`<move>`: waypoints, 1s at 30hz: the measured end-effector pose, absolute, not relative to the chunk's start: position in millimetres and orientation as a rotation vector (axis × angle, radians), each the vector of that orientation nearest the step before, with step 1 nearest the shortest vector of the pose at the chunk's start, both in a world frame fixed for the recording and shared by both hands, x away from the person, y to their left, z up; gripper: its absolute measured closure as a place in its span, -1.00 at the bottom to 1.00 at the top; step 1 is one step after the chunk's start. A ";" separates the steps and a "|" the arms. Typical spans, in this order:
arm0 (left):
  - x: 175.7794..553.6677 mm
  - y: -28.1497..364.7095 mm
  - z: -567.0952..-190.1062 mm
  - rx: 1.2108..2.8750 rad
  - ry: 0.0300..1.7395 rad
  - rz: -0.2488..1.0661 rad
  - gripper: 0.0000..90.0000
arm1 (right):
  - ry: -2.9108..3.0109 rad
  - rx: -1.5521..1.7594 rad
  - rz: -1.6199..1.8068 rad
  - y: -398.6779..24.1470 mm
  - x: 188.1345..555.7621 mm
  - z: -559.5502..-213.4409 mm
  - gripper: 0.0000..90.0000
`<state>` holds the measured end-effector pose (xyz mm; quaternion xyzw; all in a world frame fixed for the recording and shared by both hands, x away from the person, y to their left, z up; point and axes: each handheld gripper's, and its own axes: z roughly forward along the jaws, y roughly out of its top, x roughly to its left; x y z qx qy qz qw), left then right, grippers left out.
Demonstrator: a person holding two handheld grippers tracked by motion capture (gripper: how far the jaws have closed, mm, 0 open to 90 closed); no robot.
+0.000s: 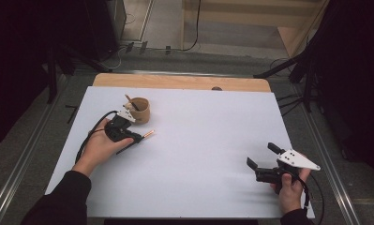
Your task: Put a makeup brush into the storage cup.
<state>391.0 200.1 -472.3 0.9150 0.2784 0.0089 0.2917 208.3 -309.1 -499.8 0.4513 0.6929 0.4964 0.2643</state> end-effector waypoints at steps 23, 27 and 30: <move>363.9 211.7 -456.1 2.168 0.750 0.076 0.88 | 1.911 1.159 1.404 -267.9 219.2 -489.6 -1.00; 357.5 210.1 -458.0 2.144 0.746 0.083 0.88 | 1.917 1.149 1.391 -259.5 222.6 -487.8 -1.00; 354.5 208.5 -459.6 2.136 0.742 0.089 0.88 | 1.922 1.149 1.392 -252.8 225.5 -486.4 -1.00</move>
